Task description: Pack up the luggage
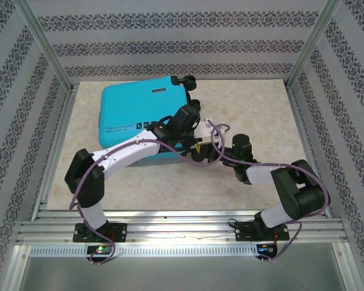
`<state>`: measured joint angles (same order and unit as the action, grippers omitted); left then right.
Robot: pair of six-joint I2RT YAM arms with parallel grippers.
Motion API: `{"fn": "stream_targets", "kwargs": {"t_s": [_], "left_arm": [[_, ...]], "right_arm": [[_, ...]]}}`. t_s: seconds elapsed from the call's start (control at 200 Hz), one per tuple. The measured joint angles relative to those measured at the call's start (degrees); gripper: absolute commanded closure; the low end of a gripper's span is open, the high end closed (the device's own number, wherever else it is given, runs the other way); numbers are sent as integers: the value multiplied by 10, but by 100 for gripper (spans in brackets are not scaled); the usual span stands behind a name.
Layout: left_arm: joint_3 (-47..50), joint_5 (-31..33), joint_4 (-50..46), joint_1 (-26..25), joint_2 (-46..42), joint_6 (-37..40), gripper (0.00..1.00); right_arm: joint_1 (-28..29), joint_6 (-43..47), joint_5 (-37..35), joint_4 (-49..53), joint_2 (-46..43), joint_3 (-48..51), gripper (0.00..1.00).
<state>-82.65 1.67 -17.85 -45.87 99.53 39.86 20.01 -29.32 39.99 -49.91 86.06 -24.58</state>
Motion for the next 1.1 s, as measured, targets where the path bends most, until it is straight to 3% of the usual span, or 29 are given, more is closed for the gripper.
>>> {"fn": "stream_targets", "kwargs": {"t_s": [0.739, 1.099], "left_arm": [[90, -87, 108, 10, -37, 11, 100], [188, -104, 228, 10, -78, 35, 100]], "right_arm": [[10, 8, -12, 11, 9, 0, 100], [39, 31, -72, -3, 26, 0, 100]]}}
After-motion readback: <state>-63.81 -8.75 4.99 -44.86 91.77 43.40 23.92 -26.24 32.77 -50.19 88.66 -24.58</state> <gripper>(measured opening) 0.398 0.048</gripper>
